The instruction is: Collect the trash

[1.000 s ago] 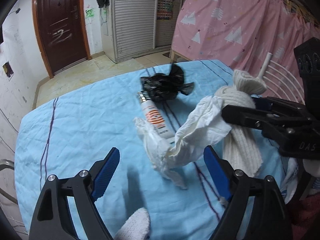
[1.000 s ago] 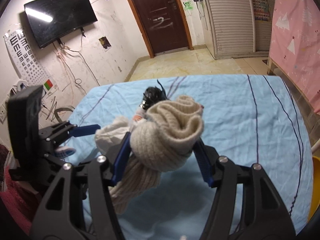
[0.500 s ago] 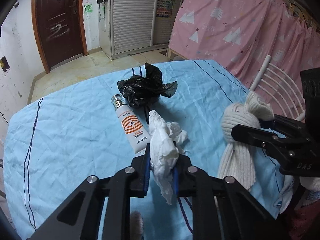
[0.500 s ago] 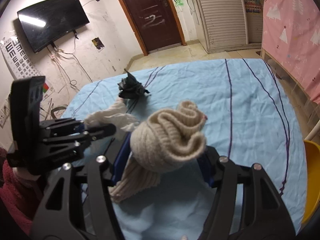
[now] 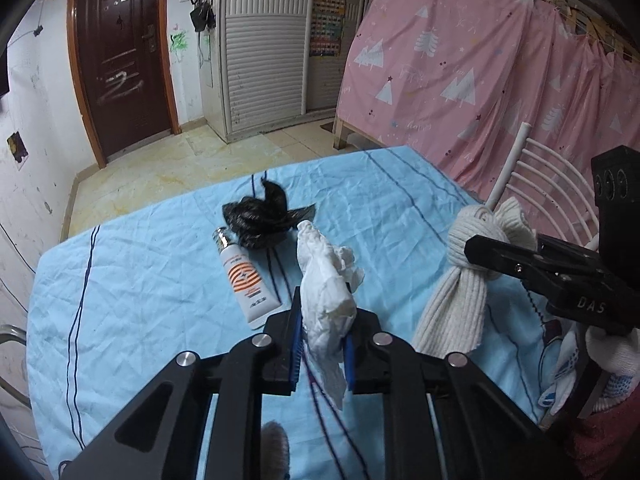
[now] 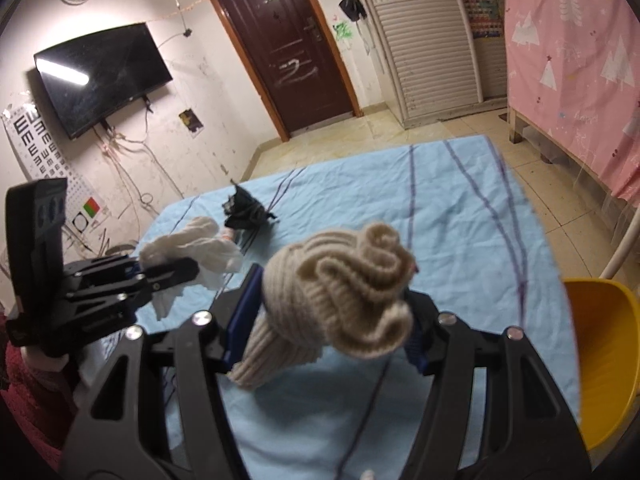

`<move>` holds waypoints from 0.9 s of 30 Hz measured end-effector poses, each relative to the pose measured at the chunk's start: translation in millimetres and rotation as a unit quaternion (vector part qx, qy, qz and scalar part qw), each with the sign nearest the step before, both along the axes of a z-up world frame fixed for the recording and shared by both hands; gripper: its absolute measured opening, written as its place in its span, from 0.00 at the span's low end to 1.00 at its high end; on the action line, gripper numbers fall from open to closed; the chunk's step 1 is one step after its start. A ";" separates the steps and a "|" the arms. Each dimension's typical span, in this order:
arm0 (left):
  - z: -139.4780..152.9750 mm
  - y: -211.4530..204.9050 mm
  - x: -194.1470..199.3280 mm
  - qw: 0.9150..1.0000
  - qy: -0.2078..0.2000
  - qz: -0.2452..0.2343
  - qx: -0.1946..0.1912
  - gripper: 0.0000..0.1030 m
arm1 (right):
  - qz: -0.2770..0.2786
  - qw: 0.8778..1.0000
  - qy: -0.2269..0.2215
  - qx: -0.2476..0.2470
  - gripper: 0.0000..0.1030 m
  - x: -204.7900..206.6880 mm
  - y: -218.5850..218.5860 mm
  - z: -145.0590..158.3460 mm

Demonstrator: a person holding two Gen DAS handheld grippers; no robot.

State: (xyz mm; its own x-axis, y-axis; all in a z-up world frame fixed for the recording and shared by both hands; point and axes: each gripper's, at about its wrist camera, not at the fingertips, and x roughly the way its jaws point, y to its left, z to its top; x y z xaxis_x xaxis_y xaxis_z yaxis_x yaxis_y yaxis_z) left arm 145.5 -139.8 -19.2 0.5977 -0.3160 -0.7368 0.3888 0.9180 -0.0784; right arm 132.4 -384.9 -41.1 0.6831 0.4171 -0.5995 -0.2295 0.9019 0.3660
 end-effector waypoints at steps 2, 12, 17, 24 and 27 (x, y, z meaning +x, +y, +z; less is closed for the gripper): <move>4.2 -6.0 -2.3 1.000 -0.007 -0.004 0.002 0.07 | -0.009 1.000 -0.005 0.002 0.58 -3.4 -9.7 2.1; 21.2 -52.1 -16.5 0.999 -0.024 -0.036 0.012 0.07 | -0.045 0.998 -0.034 0.010 0.58 -24.4 -58.1 15.4; 22.8 -68.2 -19.6 0.999 -0.025 -0.040 0.014 0.07 | -0.040 0.999 -0.009 0.021 0.62 -19.4 -66.5 1.7; 19.4 -76.1 -21.7 0.999 -0.020 -0.038 0.020 0.07 | -0.023 0.999 0.017 -0.025 0.83 -0.9 -44.3 -13.4; 19.1 -76.1 -20.5 0.999 -0.020 -0.035 0.020 0.07 | -0.005 0.998 0.032 -0.051 0.83 6.8 -33.2 -17.9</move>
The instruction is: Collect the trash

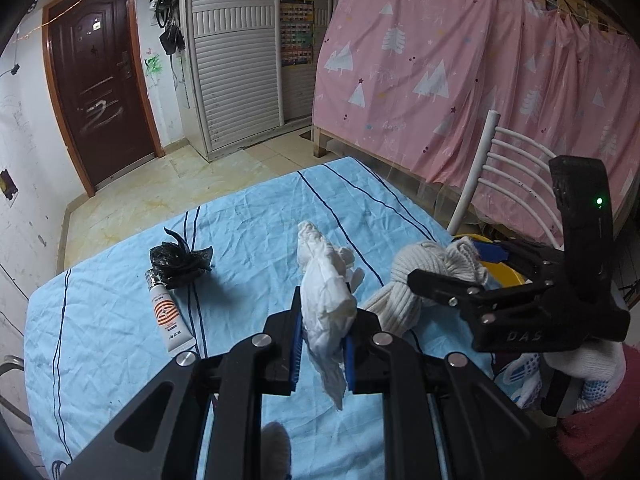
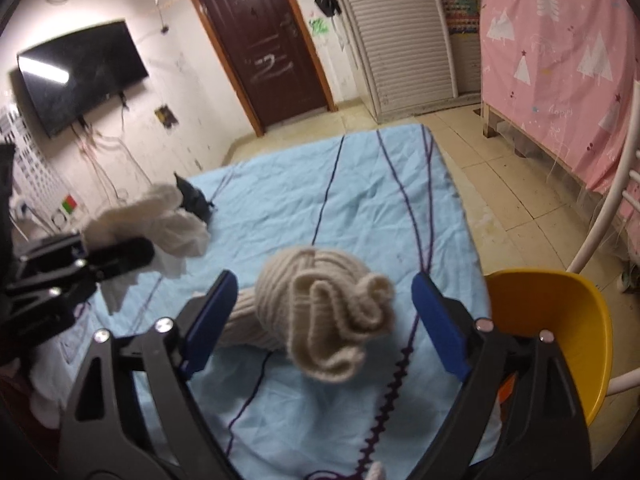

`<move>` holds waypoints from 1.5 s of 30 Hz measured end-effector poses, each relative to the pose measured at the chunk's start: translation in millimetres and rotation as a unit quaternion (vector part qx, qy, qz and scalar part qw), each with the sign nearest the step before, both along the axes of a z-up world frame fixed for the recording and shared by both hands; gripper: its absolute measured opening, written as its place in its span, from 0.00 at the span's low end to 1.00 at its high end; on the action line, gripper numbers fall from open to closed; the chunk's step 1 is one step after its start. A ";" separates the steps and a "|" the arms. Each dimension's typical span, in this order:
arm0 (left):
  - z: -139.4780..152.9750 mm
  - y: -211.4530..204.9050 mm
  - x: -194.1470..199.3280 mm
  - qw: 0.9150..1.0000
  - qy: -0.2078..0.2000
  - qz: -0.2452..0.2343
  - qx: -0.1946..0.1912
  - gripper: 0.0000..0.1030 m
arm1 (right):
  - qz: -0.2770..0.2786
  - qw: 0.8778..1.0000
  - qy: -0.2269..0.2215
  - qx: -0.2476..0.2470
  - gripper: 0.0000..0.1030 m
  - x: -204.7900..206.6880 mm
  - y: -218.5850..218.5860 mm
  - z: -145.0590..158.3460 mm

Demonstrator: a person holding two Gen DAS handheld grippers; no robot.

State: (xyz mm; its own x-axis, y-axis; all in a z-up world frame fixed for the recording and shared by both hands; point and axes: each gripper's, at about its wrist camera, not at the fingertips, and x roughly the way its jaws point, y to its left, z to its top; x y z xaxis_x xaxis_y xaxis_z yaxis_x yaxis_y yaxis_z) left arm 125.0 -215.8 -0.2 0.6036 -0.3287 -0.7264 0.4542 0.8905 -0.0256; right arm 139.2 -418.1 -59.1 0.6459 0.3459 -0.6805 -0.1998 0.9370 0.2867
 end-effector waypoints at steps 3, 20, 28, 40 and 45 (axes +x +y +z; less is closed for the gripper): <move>0.3 -1.6 1.6 1.000 0.001 0.000 -0.001 0.07 | 0.027 0.999 0.017 -0.011 0.73 4.8 8.7 -6.7; 21.6 -39.4 -2.7 0.999 -0.033 -0.031 -0.027 0.07 | -0.134 0.980 -0.145 -0.025 0.59 -49.9 -64.9 46.3; 28.6 -87.2 -2.8 0.996 -0.040 -0.068 -0.041 0.07 | -0.253 0.946 -0.186 -0.075 0.59 -86.7 -128.4 57.7; 10.6 -173.0 7.1 0.990 -0.008 -0.123 -0.071 0.07 | -0.299 0.938 -0.137 -0.113 0.60 -86.8 -184.6 16.6; 1.1 -203.8 12.2 0.989 0.000 -0.133 -0.070 0.07 | -0.289 0.944 -0.119 -0.108 0.66 -79.1 -185.9 4.4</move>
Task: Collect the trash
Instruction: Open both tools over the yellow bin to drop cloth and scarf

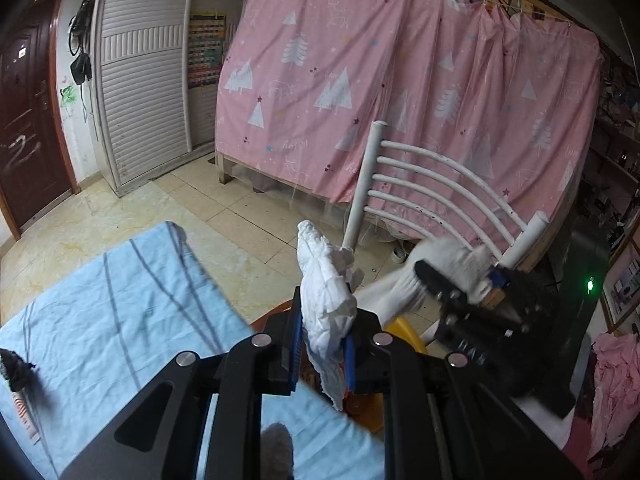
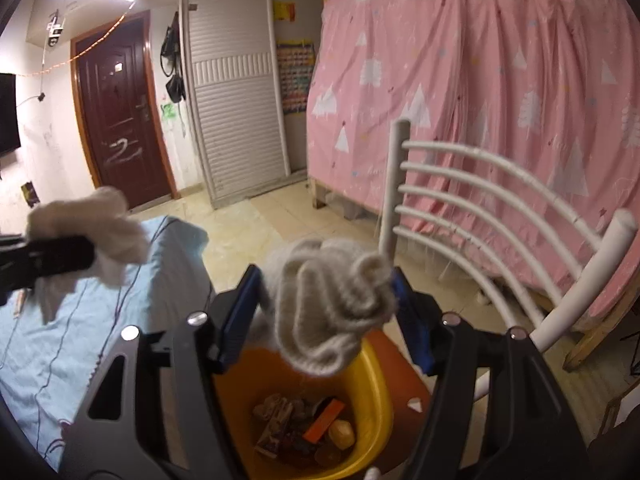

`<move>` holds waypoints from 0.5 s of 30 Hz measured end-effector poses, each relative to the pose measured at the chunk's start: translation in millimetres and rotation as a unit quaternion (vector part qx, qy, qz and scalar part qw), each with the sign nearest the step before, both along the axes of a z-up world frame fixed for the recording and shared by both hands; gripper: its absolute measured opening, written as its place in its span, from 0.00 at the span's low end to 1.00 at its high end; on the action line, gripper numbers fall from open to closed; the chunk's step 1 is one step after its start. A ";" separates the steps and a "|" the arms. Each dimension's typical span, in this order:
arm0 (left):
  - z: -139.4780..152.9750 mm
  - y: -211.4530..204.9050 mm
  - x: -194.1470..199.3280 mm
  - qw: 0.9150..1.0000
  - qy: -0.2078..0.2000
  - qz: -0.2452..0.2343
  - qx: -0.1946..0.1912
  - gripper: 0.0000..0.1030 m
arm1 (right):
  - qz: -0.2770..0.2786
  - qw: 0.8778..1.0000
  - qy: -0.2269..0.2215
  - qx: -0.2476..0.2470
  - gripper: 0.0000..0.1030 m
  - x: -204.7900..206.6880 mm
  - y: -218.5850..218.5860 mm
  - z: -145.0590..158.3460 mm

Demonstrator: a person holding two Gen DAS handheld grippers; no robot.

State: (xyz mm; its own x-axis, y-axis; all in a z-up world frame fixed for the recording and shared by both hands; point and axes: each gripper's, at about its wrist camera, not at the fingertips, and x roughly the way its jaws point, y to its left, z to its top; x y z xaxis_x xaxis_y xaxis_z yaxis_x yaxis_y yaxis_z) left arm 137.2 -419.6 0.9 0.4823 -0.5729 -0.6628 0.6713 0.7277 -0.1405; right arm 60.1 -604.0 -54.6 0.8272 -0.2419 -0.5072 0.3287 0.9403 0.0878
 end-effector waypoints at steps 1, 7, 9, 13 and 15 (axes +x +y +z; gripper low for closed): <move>-0.7 -3.0 -0.5 1.000 0.001 -0.001 0.000 0.07 | 0.001 1.000 0.001 0.000 0.68 1.3 -0.4 -0.8; -8.1 -22.7 0.9 1.000 0.001 -0.006 0.018 0.19 | -0.005 1.000 -0.008 0.011 0.72 -4.3 -5.5 -0.8; -8.8 -23.9 0.1 1.000 0.002 -0.010 0.020 0.36 | -0.008 1.000 -0.009 0.012 0.72 -3.9 -3.2 0.9; -7.6 -19.3 -4.6 1.000 -0.007 -0.006 0.019 0.50 | -0.008 1.000 -0.009 0.012 0.72 -6.2 3.6 5.3; -6.3 -14.3 -5.2 1.000 -0.006 -0.004 0.017 0.52 | -0.006 1.000 -0.010 0.013 0.73 -6.3 4.2 6.0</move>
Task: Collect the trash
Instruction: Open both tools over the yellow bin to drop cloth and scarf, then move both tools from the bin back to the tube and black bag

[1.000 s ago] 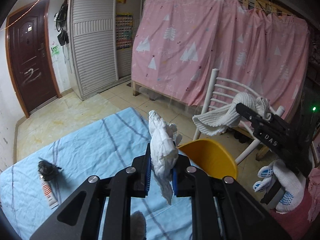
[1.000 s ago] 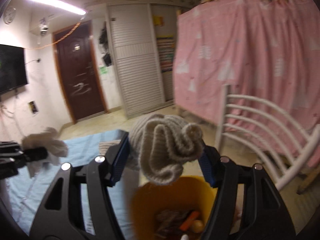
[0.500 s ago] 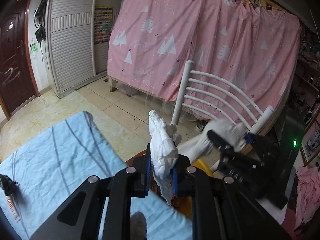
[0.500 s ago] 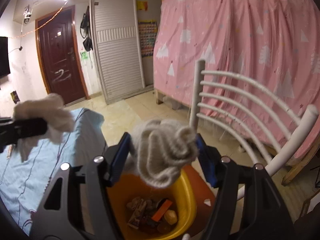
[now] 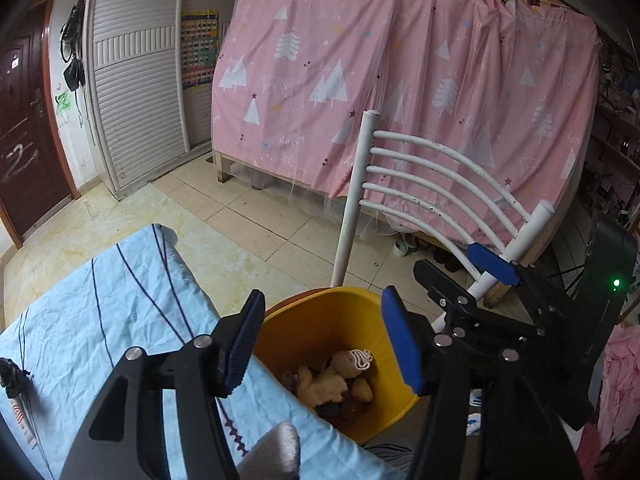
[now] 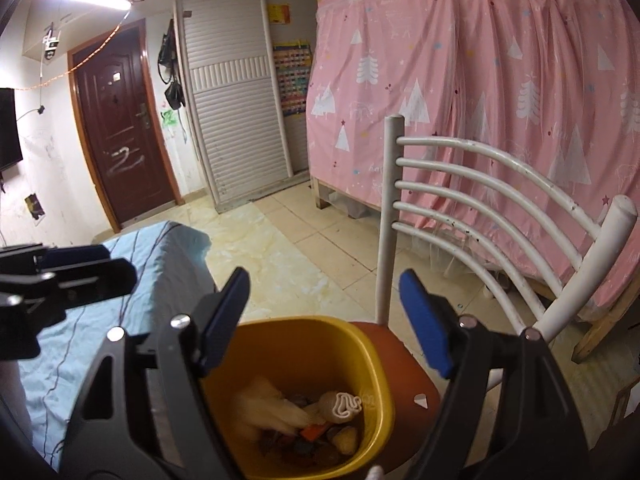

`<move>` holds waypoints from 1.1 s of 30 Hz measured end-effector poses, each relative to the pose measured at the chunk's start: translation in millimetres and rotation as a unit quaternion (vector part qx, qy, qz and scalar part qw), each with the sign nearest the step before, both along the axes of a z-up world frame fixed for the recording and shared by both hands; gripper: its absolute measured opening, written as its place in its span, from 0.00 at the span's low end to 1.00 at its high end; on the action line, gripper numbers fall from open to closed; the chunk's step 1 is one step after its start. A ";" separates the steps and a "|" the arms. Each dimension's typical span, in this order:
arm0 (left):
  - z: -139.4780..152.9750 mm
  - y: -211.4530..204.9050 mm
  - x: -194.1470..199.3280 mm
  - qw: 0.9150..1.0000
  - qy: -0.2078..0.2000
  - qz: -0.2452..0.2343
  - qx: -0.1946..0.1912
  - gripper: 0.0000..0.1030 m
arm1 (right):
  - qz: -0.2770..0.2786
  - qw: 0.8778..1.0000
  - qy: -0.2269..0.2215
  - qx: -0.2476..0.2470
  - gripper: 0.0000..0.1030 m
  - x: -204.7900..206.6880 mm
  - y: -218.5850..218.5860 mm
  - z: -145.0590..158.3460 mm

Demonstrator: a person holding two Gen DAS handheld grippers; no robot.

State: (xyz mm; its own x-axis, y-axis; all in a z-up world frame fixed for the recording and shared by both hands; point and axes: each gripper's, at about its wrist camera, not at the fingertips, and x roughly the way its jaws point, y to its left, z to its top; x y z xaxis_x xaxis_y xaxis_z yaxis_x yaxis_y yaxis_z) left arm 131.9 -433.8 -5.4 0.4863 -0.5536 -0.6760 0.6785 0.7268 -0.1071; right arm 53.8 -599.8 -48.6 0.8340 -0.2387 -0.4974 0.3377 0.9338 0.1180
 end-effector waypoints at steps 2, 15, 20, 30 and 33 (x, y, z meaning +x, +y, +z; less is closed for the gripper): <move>1.3 5.1 -0.5 1.000 0.000 0.005 -0.001 0.53 | 0.003 1.000 0.002 -0.005 0.76 0.2 4.8 2.1; 18.0 90.1 6.5 0.998 -0.014 0.062 -0.025 0.57 | 0.060 0.998 0.003 -0.037 0.81 22.0 65.0 29.0; 19.2 130.5 13.1 0.995 -0.023 0.100 -0.021 0.63 | 0.091 0.995 0.006 -0.039 0.81 37.1 96.8 36.5; 9.6 207.1 32.8 0.985 -0.014 0.169 -0.015 0.64 | 0.152 0.987 0.020 -0.056 0.82 65.9 171.3 40.7; 6.3 225.9 36.5 0.983 -0.009 0.183 -0.015 0.64 | 0.164 0.984 0.024 -0.068 0.83 72.5 192.3 41.4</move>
State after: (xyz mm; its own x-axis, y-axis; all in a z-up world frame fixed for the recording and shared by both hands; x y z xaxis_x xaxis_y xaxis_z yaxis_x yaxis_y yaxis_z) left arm 168.5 -208.0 0.9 0.6677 -0.3599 -0.6517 0.3748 0.9188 -0.1233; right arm 126.2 -407.5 -7.2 0.8537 -0.0271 -0.5201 0.0167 0.9996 -0.0247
